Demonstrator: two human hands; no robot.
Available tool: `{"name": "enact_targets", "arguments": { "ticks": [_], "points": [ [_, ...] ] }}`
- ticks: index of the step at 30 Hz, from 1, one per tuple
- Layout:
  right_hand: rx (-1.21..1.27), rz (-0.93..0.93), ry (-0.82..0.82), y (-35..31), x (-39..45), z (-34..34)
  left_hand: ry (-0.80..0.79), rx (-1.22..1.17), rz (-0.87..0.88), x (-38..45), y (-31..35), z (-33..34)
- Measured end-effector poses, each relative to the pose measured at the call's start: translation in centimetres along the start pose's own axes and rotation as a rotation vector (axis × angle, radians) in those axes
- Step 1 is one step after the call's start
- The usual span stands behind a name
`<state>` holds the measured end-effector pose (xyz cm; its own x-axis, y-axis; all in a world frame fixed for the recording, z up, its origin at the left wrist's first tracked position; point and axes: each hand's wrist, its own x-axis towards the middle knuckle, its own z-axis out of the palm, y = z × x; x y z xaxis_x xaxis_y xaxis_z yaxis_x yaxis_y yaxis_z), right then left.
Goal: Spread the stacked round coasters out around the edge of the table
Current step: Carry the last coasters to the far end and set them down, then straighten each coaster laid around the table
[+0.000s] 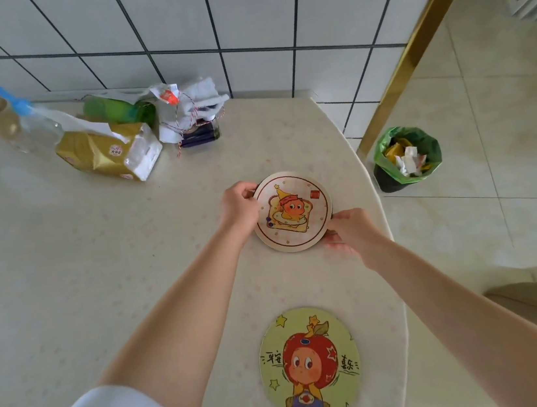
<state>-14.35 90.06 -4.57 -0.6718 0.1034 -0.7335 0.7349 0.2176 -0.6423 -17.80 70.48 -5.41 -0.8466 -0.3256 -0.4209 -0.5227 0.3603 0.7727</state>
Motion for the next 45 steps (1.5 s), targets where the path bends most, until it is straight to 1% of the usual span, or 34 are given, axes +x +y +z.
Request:
{"name": "enact_targets", "arguments": {
  "ticks": [6,10,18,21,23,25,31,35,37,40,42,45],
  "points": [
    [-0.064,0.002,0.082,0.3,0.4,-0.2,-0.012,0.035,0.001,0.1,-0.6,-0.1],
    [-0.083,0.008,0.103,0.3,0.6,-0.5,0.008,0.035,-0.011,0.1,-1.2,-0.1],
    [-0.227,-0.173,0.229,-1.5,1.3,-0.3,0.014,-0.009,-0.035,-0.8,-2.2,-0.5],
    [-0.25,-0.196,0.23,-2.1,1.6,0.0,0.058,0.057,0.021,-1.0,-2.2,-1.1],
    [-0.247,-0.17,0.218,-2.0,1.7,0.1,0.063,0.095,0.052,-0.8,-2.0,-1.5],
    [-0.221,-0.14,0.221,-1.7,1.8,0.4,0.05,0.127,0.058,-0.6,-1.8,-1.8],
    [-0.259,-0.158,0.248,-0.7,2.0,0.4,0.029,0.188,0.088,-0.5,-1.3,-1.9],
    [-0.241,-0.173,0.257,-0.3,1.8,0.3,0.004,0.217,0.059,-1.3,-1.6,-2.2],
    [-0.269,-0.198,0.261,0.5,0.9,0.3,-0.003,0.215,0.022,-2.2,-2.2,-2.2],
    [-0.346,-0.283,0.197,3.3,-1.7,0.2,-0.081,0.226,-0.031,-5.3,-4.3,-2.2],
    [-0.416,-0.324,0.179,6.4,-4.1,-0.2,-0.135,0.276,-0.001,-8.5,-6.4,-2.2],
    [-0.471,-0.305,0.23,11.4,-7.4,-0.6,-0.162,0.331,0.073,-12.9,-9.0,-2.2]
  ]
}}
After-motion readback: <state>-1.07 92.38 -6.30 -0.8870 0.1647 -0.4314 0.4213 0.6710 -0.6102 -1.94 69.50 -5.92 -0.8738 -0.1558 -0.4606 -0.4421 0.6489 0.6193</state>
